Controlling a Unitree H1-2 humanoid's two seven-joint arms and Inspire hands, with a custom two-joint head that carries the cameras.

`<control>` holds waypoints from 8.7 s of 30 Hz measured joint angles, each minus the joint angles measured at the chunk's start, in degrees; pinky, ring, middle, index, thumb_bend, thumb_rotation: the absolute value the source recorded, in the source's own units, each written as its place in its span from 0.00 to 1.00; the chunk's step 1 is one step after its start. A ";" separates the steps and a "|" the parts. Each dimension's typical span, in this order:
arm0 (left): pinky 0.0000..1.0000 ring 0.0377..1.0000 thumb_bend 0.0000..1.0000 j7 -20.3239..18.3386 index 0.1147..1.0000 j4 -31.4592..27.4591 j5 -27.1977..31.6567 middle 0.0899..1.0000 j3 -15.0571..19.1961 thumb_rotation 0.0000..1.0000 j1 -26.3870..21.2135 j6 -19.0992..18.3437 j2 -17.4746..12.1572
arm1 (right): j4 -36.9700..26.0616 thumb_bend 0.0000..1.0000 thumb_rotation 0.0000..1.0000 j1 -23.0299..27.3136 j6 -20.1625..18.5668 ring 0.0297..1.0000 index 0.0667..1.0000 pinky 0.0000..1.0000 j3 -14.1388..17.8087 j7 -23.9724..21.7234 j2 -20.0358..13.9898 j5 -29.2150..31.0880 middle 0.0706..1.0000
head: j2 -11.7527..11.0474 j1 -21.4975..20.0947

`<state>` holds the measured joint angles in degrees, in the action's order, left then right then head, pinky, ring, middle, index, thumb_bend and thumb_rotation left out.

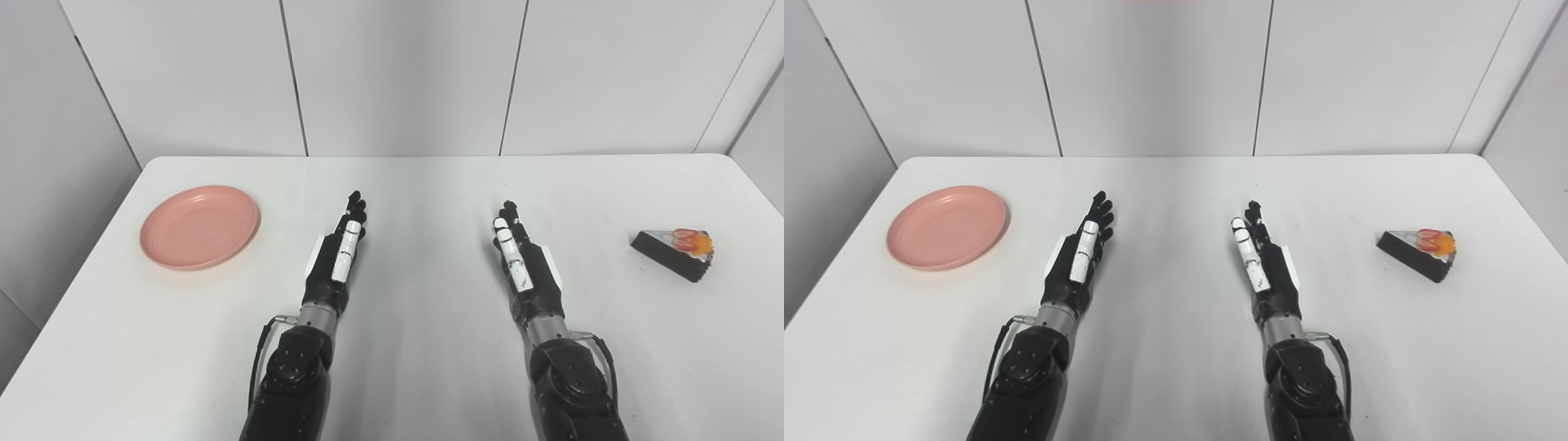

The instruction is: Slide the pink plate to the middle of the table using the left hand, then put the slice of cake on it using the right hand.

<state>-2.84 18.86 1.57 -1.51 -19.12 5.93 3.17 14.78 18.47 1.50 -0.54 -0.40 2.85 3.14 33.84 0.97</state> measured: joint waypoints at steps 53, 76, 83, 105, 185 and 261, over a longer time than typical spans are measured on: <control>0.98 0.95 0.67 17.88 0.97 10.58 -7.31 0.96 6.93 1.00 -9.06 18.24 0.07 | -0.12 0.50 0.86 -0.34 1.45 1.00 1.00 1.00 0.21 -4.16 -4.63 1.53 1.00 | -7.65 21.18; 0.79 0.74 0.77 21.27 0.71 12.13 -1.07 0.73 16.21 1.00 -13.79 13.47 -12.80 | 0.49 0.49 0.86 0.04 3.56 1.00 1.00 1.00 0.51 -4.54 -4.66 2.13 1.00 | -7.65 21.45; 0.82 0.74 0.71 20.18 0.71 14.12 1.49 0.72 18.21 1.00 -14.65 12.99 -15.90 | 0.47 0.54 0.85 0.09 3.52 1.00 1.00 1.00 0.42 -4.66 -4.67 2.12 1.00 | -7.56 22.15; 0.73 0.76 0.54 16.30 0.72 22.61 7.77 0.74 22.42 1.00 -14.59 10.78 -24.19 | 0.08 0.49 0.83 -0.16 3.20 1.00 1.00 1.00 0.94 -5.11 -4.73 2.75 1.00 | -7.12 23.12; 0.79 0.81 0.60 0.12 0.78 23.63 17.36 0.79 16.08 1.00 -16.28 -2.55 -15.19 | -2.82 0.49 0.80 -1.99 0.86 1.00 1.00 1.00 1.27 -5.05 -4.26 2.78 1.00 | -4.83 22.85; 0.97 0.96 0.58 -5.52 0.91 -0.50 11.92 0.93 5.16 1.00 -2.92 -9.94 -4.64 | -2.85 0.59 0.76 -0.91 -2.42 0.98 1.00 1.00 -2.23 1.74 3.44 -2.41 0.99 | 7.03 -10.37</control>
<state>-8.36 18.36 13.49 3.65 -22.05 -4.01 -1.47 11.93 17.56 -0.92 -2.77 1.34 6.29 0.73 40.87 -9.40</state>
